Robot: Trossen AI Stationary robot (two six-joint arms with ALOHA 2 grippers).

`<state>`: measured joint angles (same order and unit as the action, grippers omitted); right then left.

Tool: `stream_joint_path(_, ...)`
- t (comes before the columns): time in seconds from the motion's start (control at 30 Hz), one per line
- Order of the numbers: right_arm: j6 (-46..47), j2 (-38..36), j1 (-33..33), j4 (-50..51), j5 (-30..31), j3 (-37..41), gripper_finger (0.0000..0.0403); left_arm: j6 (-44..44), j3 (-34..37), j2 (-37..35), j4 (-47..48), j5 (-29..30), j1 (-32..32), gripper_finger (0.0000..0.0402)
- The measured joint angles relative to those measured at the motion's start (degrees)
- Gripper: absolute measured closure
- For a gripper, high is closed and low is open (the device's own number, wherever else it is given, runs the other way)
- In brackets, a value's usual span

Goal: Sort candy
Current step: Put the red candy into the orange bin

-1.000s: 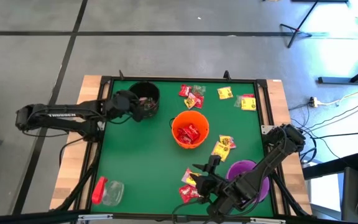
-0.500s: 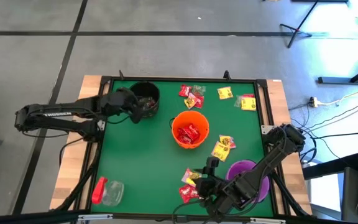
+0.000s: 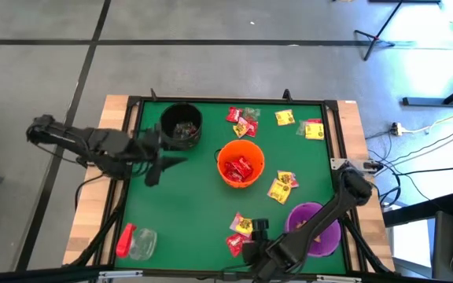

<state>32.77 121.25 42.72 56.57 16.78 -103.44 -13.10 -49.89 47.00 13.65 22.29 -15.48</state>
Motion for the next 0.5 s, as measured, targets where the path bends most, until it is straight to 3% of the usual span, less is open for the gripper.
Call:
stream_joint_path(0.2,0.4,4.4,0.1,-0.4,-6.5,0.0,0.0223,5.2,0.0,2.8,-8.1,8.8,-12.0,0.0252)
stream_joint_path(0.5,0.8,6.4,0.0,-3.4,-6.2,0.0,0.0223,9.2,0.0,12.2,-17.0,17.6,-20.6,0.0252)
